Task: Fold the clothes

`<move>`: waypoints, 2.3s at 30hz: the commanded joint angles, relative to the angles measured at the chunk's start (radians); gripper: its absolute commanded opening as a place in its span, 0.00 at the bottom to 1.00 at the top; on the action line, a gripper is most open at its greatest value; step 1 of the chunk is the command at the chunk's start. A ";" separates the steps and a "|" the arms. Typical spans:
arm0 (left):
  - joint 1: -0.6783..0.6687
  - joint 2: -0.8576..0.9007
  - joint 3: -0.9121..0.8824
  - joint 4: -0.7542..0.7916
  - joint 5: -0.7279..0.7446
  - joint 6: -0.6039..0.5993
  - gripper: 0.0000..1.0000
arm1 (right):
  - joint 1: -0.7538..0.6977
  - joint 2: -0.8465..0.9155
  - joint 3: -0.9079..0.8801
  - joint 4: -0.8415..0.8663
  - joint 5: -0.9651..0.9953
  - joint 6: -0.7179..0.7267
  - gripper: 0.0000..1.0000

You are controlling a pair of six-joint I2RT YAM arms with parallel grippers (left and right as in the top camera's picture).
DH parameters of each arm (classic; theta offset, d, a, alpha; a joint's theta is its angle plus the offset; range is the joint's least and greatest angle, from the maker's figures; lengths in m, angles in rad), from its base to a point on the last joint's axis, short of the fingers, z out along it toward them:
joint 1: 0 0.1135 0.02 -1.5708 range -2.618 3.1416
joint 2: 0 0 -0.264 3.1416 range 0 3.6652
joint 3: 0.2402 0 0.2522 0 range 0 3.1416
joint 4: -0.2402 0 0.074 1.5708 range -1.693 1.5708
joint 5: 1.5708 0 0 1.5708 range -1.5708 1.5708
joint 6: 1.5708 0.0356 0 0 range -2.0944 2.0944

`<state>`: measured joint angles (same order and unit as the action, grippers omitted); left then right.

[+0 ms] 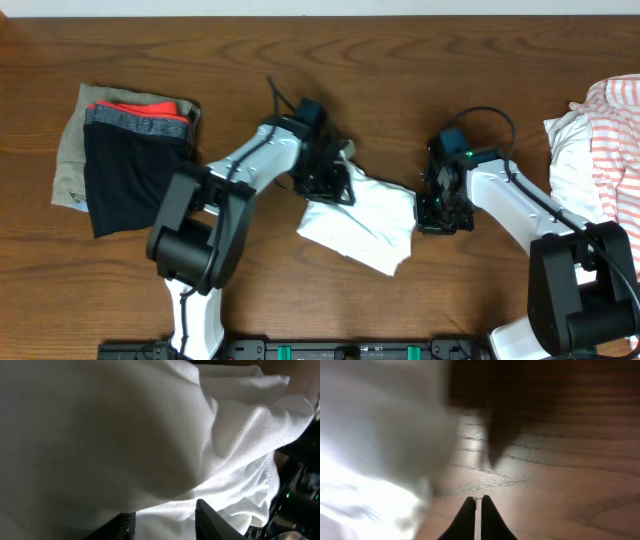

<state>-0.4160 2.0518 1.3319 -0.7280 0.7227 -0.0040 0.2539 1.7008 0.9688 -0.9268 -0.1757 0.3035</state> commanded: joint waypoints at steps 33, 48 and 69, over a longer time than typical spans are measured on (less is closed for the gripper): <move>0.134 -0.137 -0.010 -0.267 -0.010 -0.375 0.25 | -0.036 -0.178 0.031 0.070 -0.358 -0.384 0.12; 0.136 -0.293 -0.010 0.093 -0.453 -0.031 0.38 | 0.108 -0.147 0.031 0.098 -0.412 -0.359 0.11; 0.139 -0.052 -0.010 -0.206 -0.303 -0.061 0.38 | 0.138 0.151 0.034 0.300 -0.161 -0.245 0.19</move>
<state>-0.2802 1.9923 1.3197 -0.8528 0.3748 -0.0555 0.4084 1.8214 0.9928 -0.6567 -0.4229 0.0414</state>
